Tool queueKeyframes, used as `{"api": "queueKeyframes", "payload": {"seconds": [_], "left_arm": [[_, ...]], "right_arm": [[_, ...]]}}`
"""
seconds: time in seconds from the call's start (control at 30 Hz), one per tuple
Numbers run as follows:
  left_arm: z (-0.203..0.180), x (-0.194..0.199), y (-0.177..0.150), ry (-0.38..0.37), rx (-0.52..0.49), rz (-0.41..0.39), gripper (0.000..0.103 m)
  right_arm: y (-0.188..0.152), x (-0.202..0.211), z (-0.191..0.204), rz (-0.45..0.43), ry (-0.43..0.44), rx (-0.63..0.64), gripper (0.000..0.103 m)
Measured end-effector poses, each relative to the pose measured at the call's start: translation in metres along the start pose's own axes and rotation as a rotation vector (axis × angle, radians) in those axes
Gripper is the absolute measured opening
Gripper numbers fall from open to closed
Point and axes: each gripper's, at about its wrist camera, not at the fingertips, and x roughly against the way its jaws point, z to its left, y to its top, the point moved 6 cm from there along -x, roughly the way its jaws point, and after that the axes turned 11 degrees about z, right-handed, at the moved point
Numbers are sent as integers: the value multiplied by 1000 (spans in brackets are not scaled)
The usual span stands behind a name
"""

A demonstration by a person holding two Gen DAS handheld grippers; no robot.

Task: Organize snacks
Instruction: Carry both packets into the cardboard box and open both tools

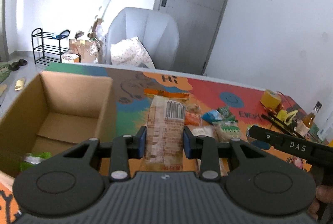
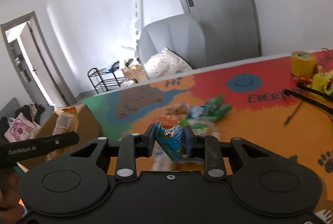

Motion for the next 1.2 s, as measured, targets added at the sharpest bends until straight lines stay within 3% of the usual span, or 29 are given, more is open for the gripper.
{"api": "queueKeyframes", "payload": {"seconds": [0.6,1.13,1.2], "left_arm": [[72,40,19,91,85,-71,34],[131,36,24,158,170,-41,34],[135,35,25,181,170,-41,42]], "right_arm": [[23,-10,90,-21,103,119,27],[23,-32,153,10,171,202,27],[23,-34,158,14,178,212,27]]}}
